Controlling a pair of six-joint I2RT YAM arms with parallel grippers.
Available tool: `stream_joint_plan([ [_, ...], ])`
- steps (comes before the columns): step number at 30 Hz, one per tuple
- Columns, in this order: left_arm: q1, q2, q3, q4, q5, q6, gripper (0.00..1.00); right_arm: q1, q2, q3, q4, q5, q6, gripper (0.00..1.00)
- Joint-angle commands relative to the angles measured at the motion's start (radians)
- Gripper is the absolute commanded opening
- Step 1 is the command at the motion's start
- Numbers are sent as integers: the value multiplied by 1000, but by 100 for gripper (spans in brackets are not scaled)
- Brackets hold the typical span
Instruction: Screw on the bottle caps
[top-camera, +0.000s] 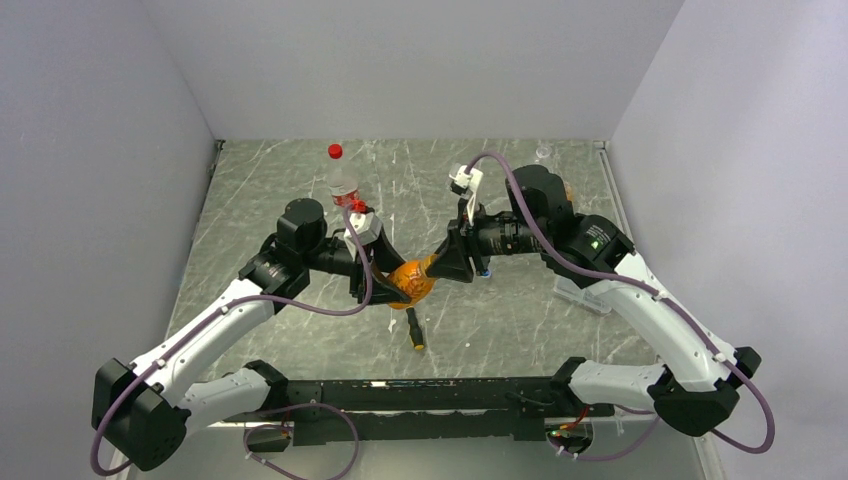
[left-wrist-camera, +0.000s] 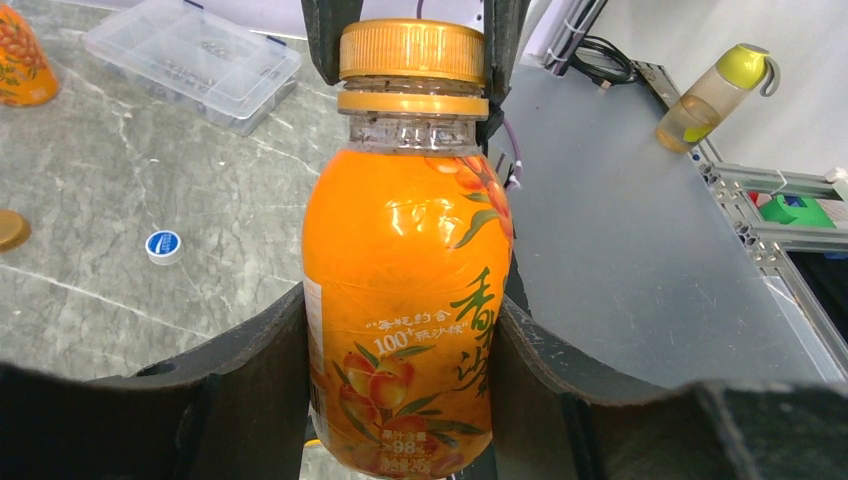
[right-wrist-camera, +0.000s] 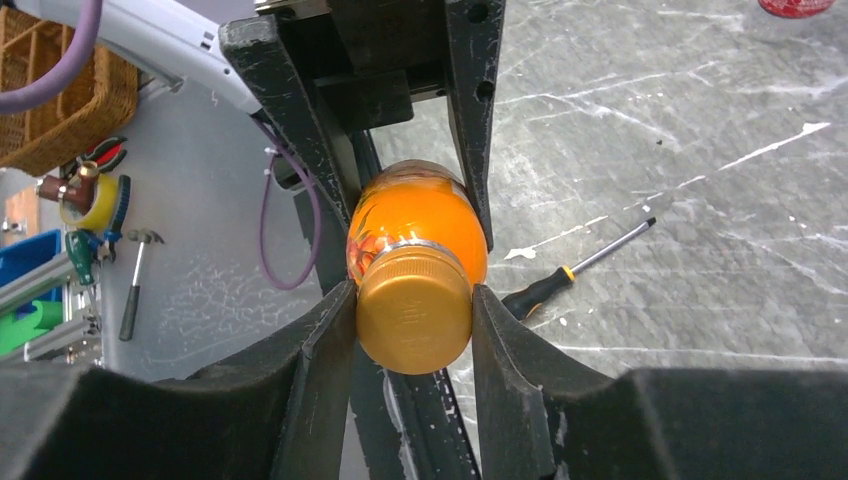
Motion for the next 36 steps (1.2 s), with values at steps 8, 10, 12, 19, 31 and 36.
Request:
stream_joint_plan([
  [8,4,-85,51,53,-348,139,0,1,135,89,-8,110,346,15],
  [10,3,-89,59,76,-428,167,0,0,163,91,3,111,446,13],
  [12,-9,-87,79,76,-504,211,0,0,196,94,6,113,535,10],
  [19,-126,-54,128,70,-833,401,0,1,255,55,70,217,775,6],
  [31,-145,-54,100,-81,-762,381,0,-19,137,108,70,426,643,77],
  [36,-36,-40,129,-222,-360,300,0,-31,33,128,45,380,377,100],
])
